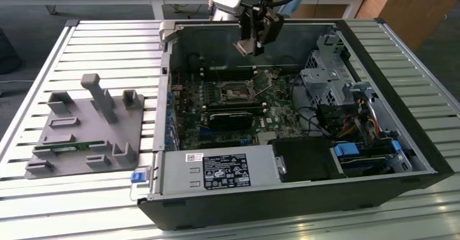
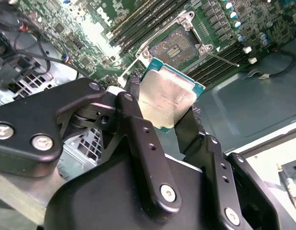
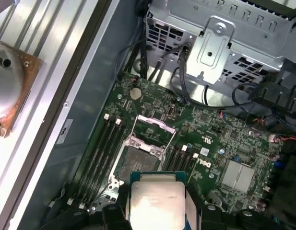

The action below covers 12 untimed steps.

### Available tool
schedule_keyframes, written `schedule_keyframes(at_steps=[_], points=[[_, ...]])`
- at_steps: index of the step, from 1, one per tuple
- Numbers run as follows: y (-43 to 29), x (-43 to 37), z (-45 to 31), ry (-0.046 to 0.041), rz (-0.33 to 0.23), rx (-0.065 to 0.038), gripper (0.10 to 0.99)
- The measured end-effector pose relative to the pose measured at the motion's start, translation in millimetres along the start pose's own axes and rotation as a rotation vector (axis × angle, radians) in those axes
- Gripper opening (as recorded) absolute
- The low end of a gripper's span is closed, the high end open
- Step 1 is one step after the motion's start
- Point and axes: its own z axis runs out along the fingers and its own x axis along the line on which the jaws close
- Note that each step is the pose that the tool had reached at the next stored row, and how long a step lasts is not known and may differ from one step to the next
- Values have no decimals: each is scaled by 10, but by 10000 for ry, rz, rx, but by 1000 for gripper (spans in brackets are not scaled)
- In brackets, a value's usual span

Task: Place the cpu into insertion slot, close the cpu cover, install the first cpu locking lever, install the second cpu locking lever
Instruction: 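Place the cpu into insertion slot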

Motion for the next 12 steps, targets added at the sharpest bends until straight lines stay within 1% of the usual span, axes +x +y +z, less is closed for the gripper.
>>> schedule_keyframes(at_steps=[12], points=[[-3, 0, 29, -144, 1184, 43, 541]])
